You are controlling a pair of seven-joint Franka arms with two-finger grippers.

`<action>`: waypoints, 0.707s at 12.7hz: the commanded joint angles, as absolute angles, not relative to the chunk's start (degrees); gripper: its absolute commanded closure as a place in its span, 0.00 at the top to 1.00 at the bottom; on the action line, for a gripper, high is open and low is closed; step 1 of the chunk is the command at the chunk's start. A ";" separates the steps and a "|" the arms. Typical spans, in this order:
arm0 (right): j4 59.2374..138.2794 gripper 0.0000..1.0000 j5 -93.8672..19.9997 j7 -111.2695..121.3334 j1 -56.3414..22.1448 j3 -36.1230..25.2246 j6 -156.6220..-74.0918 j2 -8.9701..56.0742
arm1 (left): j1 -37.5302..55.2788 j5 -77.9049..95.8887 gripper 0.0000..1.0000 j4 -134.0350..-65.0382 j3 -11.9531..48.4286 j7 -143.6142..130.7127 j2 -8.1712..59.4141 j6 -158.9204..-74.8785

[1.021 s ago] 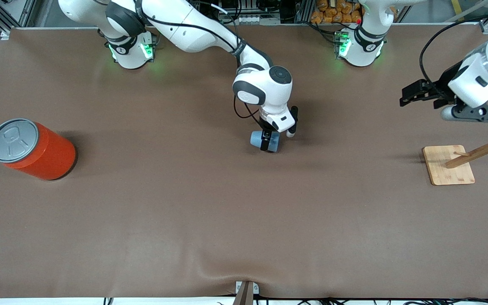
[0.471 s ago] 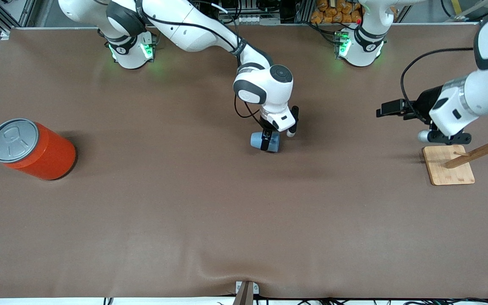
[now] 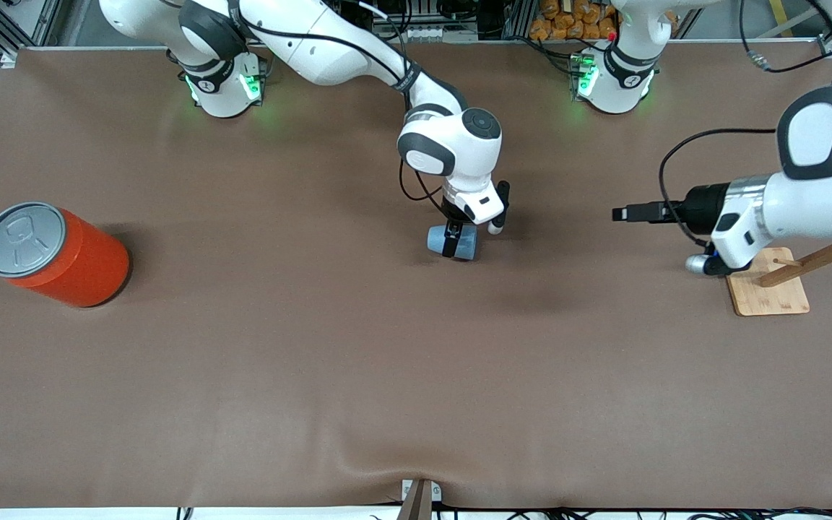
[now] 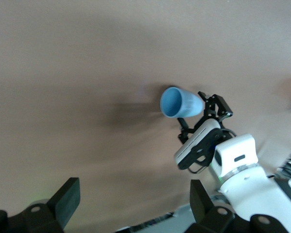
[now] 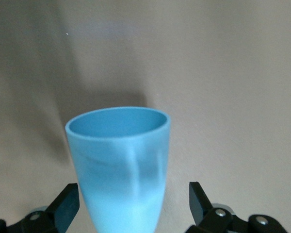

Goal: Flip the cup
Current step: 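Lay the cup on its side while the left gripper reaches toward it, then open the right gripper and withdraw it while the left gripper approaches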

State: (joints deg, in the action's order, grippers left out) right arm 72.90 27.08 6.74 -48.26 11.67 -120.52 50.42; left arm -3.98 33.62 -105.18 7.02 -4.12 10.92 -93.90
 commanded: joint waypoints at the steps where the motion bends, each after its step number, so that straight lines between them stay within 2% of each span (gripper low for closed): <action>1: 73.30 1.00 27.69 5.36 -47.99 13.18 -115.86 46.42 | -4.57 42.75 1.00 -110.54 7.21 -0.99 12.82 -96.93; 3: 73.13 1.00 24.11 5.36 -47.90 13.36 -113.30 43.17 | -5.97 52.25 1.00 -115.38 7.21 7.07 16.15 -98.61; 5: 73.13 1.00 19.53 5.45 -46.07 13.27 -112.94 38.52 | -6.15 58.59 1.00 -116.80 7.21 15.17 20.89 -98.96; 7: 72.86 1.00 16.97 5.27 -43.69 12.40 -106.56 34.30 | -5.89 64.05 1.00 -117.16 7.21 22.72 25.55 -99.23; 9: 70.85 1.00 16.70 5.45 -37.31 11.78 -100.84 31.66 | -4.49 66.35 1.00 -117.07 7.29 26.79 27.85 -100.62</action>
